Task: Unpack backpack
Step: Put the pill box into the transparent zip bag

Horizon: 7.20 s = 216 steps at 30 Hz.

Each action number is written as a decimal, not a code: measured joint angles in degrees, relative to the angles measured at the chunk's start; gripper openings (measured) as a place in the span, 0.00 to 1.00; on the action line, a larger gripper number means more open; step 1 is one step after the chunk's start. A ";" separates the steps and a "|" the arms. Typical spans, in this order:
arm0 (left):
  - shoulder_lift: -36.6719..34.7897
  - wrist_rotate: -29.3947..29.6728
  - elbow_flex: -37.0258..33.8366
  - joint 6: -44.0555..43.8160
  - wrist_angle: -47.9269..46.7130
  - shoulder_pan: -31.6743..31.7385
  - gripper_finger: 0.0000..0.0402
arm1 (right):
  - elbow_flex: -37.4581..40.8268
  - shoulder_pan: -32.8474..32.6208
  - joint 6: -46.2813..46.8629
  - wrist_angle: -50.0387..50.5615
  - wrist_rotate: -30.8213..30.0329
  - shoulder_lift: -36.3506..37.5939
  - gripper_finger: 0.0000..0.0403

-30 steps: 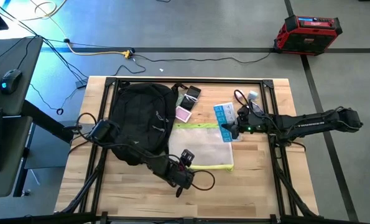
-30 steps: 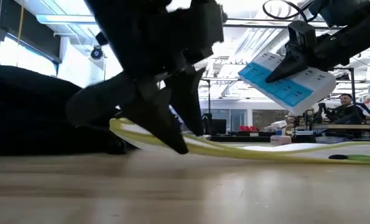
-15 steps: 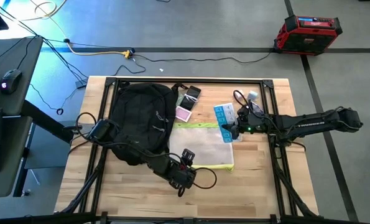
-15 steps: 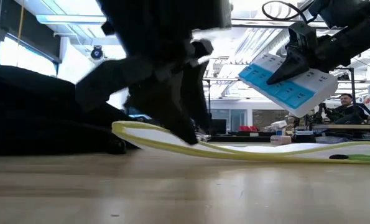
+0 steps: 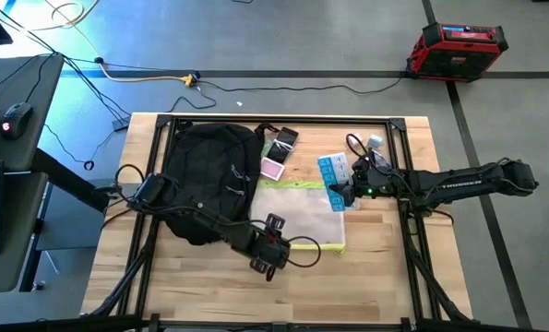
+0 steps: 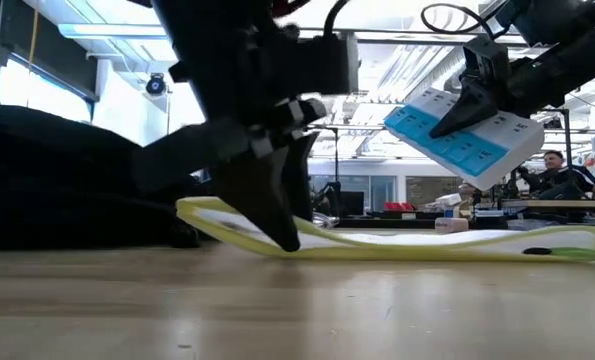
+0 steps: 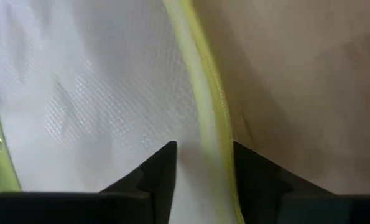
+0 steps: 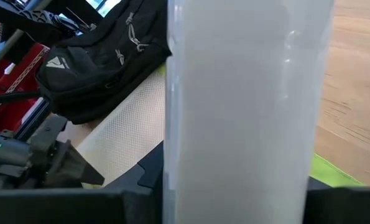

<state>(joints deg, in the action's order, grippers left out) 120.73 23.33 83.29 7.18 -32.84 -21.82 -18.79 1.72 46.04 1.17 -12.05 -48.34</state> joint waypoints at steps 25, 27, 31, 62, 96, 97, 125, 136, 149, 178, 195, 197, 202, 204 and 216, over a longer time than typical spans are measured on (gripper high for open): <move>-1.36 27.32 2.10 -12.06 5.18 6.52 0.00 | -0.09 -22.20 6.47 -17.88 -9.03 -0.02 0.29; -2.18 28.23 2.10 -10.92 7.07 6.59 0.00 | -0.07 -27.35 8.05 -21.10 -12.00 -4.11 0.29; -3.85 28.83 2.10 -9.01 9.20 6.92 0.00 | -0.56 -35.70 10.18 -29.20 -17.26 -12.27 0.29; -5.31 28.39 0.74 -4.96 21.61 -4.03 0.00 | -6.54 -19.71 32.44 -20.27 8.08 -32.02 0.29; -5.31 22.01 -0.98 -7.09 23.39 -3.14 0.00 | -6.64 -25.11 22.54 -13.67 8.36 -31.80 0.82; -5.31 22.01 -0.98 -7.15 23.29 -3.01 0.00 | -6.64 -25.70 22.83 -13.68 8.32 -31.80 0.82; -5.31 20.76 -1.01 -9.92 22.12 -2.90 0.00 | -6.69 -22.62 20.96 -5.54 -4.15 -19.97 0.82; -5.31 20.76 -0.98 -9.97 21.46 -2.16 0.00 | -6.71 -31.72 23.09 4.70 -17.41 -9.95 0.82; -5.29 23.76 -0.74 -5.76 21.06 -2.43 0.00 | -6.64 -21.12 29.80 -9.25 -13.38 -26.10 0.82; -5.29 26.51 -0.79 -7.59 16.02 -2.08 0.00 | -24.30 -37.35 7.12 15.78 -2.77 -32.14 0.82; -5.29 25.24 -0.85 -8.15 16.11 -2.07 0.00 | -24.20 -29.60 12.79 22.60 -17.47 -42.35 0.82; -5.29 25.32 -0.85 -8.13 16.36 -2.08 0.00 | -24.32 -29.56 19.33 26.21 -20.99 -42.38 0.82; -5.29 25.19 -0.85 -8.09 15.89 -2.17 0.00 | -26.71 -30.32 17.68 28.32 -24.02 -42.42 0.82; -5.29 25.20 -0.85 -8.06 16.00 -2.19 0.00 | -29.52 -30.79 18.61 31.46 -25.85 -42.42 0.82; -5.29 25.01 -0.85 -8.11 16.04 -2.32 0.00 | -35.46 -28.30 16.40 43.18 -17.59 -42.47 0.82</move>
<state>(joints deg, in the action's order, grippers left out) 115.44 48.34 82.43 -0.93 -16.80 -24.14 -54.25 -26.58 62.44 44.35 -29.65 -90.80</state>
